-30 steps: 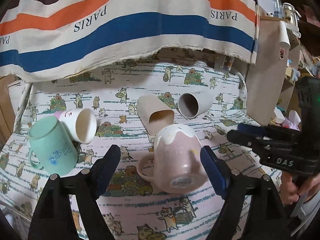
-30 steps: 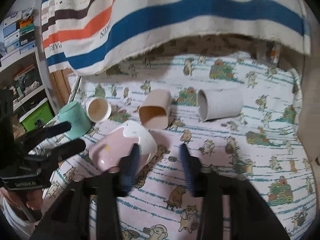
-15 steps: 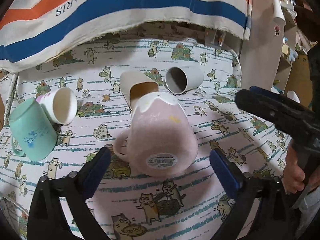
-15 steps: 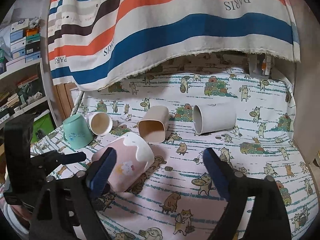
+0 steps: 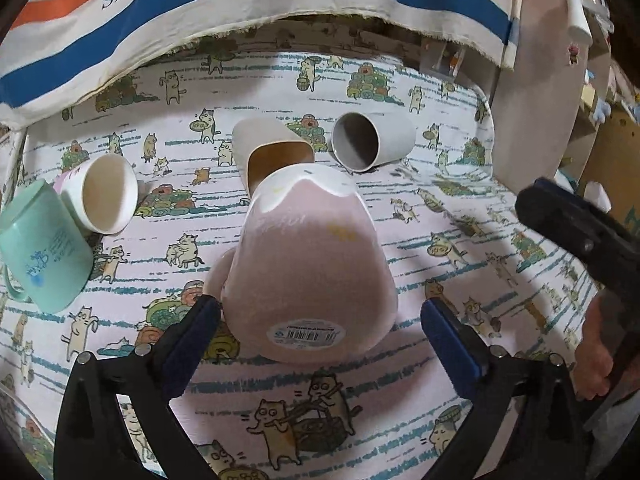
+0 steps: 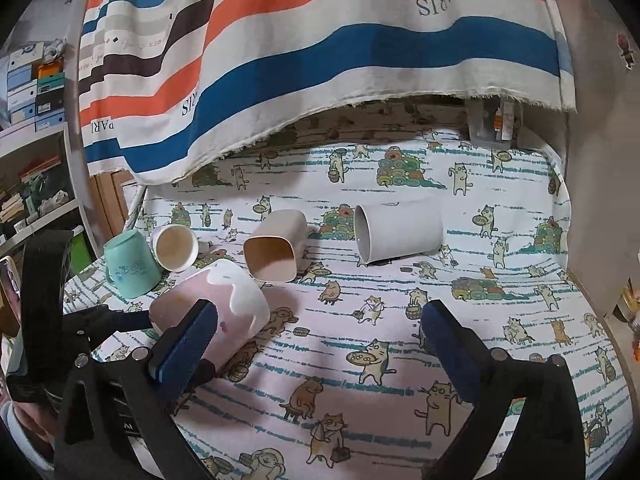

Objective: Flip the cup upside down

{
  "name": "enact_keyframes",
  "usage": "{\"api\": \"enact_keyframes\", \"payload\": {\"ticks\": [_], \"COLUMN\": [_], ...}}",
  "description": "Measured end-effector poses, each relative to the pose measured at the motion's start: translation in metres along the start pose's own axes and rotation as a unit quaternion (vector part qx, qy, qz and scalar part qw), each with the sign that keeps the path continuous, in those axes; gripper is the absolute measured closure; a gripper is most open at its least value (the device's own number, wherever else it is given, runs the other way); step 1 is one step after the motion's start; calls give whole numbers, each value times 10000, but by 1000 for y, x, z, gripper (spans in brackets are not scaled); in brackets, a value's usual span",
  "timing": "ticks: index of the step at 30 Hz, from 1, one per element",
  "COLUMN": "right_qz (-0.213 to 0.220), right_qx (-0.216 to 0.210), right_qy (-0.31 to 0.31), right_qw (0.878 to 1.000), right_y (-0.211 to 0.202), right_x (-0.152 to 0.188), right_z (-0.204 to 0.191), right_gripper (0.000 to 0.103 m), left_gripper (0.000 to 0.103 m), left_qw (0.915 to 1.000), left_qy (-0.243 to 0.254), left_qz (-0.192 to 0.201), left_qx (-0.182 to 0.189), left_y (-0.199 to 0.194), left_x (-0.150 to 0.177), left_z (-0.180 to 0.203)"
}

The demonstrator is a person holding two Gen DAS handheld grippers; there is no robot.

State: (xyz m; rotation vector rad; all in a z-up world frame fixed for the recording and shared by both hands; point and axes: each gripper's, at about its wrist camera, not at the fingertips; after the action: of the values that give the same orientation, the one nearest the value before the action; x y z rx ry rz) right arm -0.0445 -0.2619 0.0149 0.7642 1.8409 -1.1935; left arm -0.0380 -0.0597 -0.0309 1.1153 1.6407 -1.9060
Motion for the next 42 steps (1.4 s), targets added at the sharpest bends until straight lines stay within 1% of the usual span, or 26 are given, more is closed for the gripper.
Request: {"api": "enact_keyframes", "payload": {"ticks": [3, 6, 7, 9, 12, 15, 19, 24, 30, 37, 38, 39, 40, 41, 42], "right_qz": [-25, 11, 30, 65, 84, 78, 52, 32, 40, 61, 53, 47, 40, 29, 18], "right_qx": [-39, -34, -45, -55, -70, -48, -1, -22, 0, 22, 22, 22, 20, 18, 13], "right_qy": [13, 10, 12, 34, 64, 50, 48, 175, 196, 220, 226, 237, 248, 258, 263], "right_qw": [10000, 10000, 10000, 10000, 9999, 9999, 10000, 9998, 9998, 9997, 9997, 9997, 9997, 9997, 9997], "right_y": [0, -1, -1, -3, -6, -7, -7, -5, -5, -6, -6, -5, -5, -4, -4], "right_x": [1, 0, 0, 0, -2, -2, -2, -2, -3, -5, -5, -4, -4, -4, -4], "right_z": [2, 2, 3, 4, 5, 6, 7, 10, 12, 18, 18, 19, 19, 19, 19], "right_gripper": [0, 0, 0, 0, 0, 0, 0, 0, 0, 0, 0, 0, 0, 0, 0], "left_gripper": [8, 15, 19, 19, 19, 19, 19, 19, 20, 22, 27, 40, 70, 72, 71], "left_qw": [10000, 10000, 9999, 9999, 9996, 9997, 9996, 9992, 9991, 9986, 9985, 9982, 9977, 9974, 9973], "left_qy": [-5, 69, 66, -5, -173, -210, -139, -24, 40, 27, 30, 42, 73, 116, 153], "left_qz": [68, 7, -12, -14, 56, 74, 175, 333, 329, 456, 473, 532, 585, 601, 601], "left_qx": [-16, -64, -108, -104, -237, -128, -147, -226, -268, -268, -266, -291, -335, -381, -387], "left_y": [-2, 0, 0, 0, -2, -6, -16, -27, -24, -23, -22, -21, -20, -18, -14], "left_x": [-1, -2, -2, -2, 0, -2, -9, -26, -45, -53, -54, -56, -58, -62, -64], "left_z": [-2, -1, -1, -3, -7, -10, -8, -8, -9, -9, -9, -9, -8, -8, -9]}}
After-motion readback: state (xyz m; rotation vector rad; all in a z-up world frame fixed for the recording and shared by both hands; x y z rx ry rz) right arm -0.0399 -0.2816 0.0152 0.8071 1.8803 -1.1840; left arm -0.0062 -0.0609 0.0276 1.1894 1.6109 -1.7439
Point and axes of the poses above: each gripper's, at about its wrist camera, not at the fingertips, and y roughly the way its jaws point, z to its right, x to its underside, and after that the axes turned 9 degrees about y, right-handed
